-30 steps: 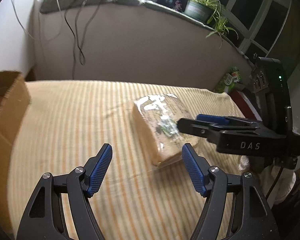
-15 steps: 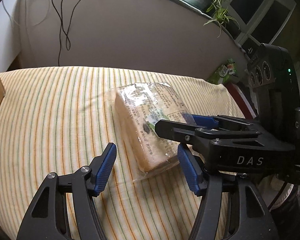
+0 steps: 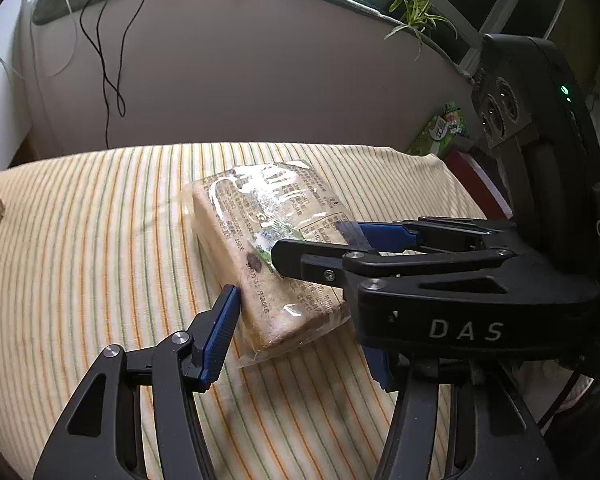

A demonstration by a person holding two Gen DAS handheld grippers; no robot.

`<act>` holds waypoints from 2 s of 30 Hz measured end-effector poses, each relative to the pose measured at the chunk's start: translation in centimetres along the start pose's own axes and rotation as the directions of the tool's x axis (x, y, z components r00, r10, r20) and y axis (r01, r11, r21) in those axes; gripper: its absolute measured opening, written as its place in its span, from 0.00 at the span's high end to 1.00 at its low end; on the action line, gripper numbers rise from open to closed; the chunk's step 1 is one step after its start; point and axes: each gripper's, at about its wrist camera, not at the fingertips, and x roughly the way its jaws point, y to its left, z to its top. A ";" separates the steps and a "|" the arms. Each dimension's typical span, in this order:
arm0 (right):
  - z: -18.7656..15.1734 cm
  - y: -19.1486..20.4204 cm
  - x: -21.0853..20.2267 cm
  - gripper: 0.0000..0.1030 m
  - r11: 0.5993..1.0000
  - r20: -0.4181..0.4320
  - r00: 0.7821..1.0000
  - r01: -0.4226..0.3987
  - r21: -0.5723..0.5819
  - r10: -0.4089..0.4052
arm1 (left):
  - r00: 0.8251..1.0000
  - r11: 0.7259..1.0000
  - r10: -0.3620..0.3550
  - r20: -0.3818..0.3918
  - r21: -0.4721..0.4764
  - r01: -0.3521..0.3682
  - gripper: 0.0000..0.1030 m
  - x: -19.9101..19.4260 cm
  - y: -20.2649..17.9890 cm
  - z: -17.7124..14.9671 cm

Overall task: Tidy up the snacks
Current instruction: 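Close the right gripper on the wrapped bread loaf, then lift and carry the bread loaf over the box with the right gripper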

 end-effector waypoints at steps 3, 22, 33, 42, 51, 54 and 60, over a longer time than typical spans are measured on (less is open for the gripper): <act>0.0 0.4 -0.2 0.45 1.000 0.005 1.000 -0.005 -0.003 0.005 | 1.000 1.000 0.012 0.015 0.008 -0.012 0.45 -0.7 -0.2 -0.1; 0.3 7.5 -2.8 0.46 0.991 0.063 0.996 -0.060 -0.117 0.067 | 0.979 0.992 0.112 0.171 0.038 -0.120 0.45 -8.1 0.1 -2.1; 1.2 14.7 -1.3 0.50 0.971 0.051 0.991 -0.110 -0.212 0.123 | 0.949 0.982 0.187 0.252 -0.020 -0.188 0.46 -13.0 4.1 -3.5; 3.3 22.5 1.0 0.83 0.930 0.038 0.982 -0.161 -0.332 0.184 | 0.918 0.962 0.273 0.288 -0.068 -0.265 0.65 -15.8 8.9 -3.4; 5.5 26.9 3.0 0.83 0.883 -0.041 0.959 -0.274 -0.382 0.280 | 0.881 0.916 0.384 0.278 -0.232 -0.327 0.66 -18.6 16.0 -4.7; 5.9 26.6 3.3 0.83 0.891 -0.037 0.960 -0.271 -0.364 0.277 | 0.879 0.908 0.393 0.269 -0.263 -0.325 0.66 -19.3 17.2 -5.2; 6.2 25.9 3.1 0.83 0.902 -0.026 0.962 -0.263 -0.343 0.270 | 0.855 0.889 0.438 0.276 -0.271 -0.368 0.66 -20.0 17.8 -5.3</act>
